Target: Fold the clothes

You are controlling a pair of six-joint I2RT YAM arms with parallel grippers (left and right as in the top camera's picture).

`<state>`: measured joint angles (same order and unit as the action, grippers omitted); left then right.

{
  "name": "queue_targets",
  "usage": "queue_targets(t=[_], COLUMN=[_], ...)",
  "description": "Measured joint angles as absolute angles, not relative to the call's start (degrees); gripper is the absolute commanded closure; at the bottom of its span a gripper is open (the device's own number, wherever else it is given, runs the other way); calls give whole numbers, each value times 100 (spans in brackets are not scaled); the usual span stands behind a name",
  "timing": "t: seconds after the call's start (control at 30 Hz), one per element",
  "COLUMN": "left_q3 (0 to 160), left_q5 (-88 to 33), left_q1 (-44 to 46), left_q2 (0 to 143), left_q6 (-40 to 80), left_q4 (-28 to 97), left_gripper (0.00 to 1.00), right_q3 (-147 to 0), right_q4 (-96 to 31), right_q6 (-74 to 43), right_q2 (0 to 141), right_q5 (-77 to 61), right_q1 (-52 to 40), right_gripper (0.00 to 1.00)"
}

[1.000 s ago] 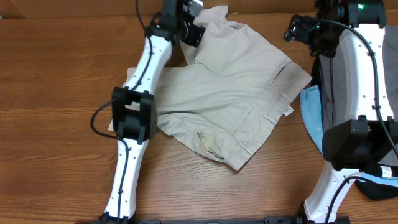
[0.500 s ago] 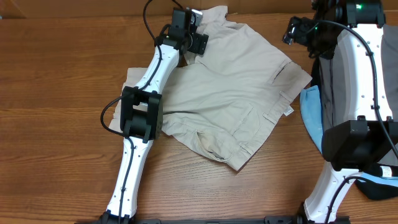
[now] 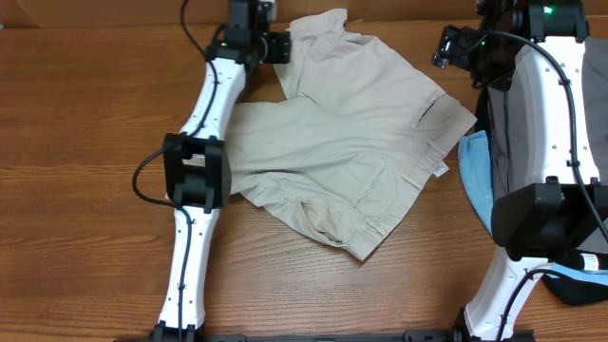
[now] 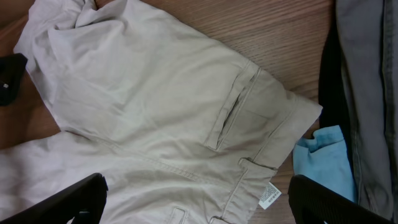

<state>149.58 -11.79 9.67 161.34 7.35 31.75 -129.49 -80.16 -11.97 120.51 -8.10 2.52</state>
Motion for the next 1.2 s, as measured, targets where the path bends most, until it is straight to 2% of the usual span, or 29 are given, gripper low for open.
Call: queue_targets(t=[0.23, 0.53, 0.63, 0.77, 0.8, 0.97, 1.13, 1.2], left_q3=[14977, 15124, 15187, 15268, 15288, 15349, 15388, 15408], left_q5=[-1083, 567, 1212, 2034, 2108, 1988, 1317, 1020], left_q1=[974, 1398, 1428, 1234, 1133, 381, -412, -633], left_q2=[16333, 16333, 16298, 16160, 16127, 15968, 15887, 15874], left_q6=[613, 47, 75, 471, 604, 1004, 1105, 1105], left_q4=[3140, 3721, 4112, 5275, 5544, 6720, 7634, 8038], left_gripper=[44, 52, 46, 36, 29, 10, 6, 7], right_q3=[-12949, -12949, -12949, -12949, -12949, -12949, -12851, -12650], right_q4=[-8016, -8025, -8062, -8097, -8106, -8114, -8014, -7883], right_q6=[-1194, -1197, -1194, -1197, -1197, -1197, -1201, -1203], right_q2=[12051, 12051, 12051, 12051, 12051, 12051, 12051, 12051], right_q5=[-810, -810, -810, -808, -810, -810, -860, -913], right_q1=[252, 252, 252, 252, 252, 209, 80, 27], right_gripper=[3, 3, 3, 2, 2, 1, 0, 0])
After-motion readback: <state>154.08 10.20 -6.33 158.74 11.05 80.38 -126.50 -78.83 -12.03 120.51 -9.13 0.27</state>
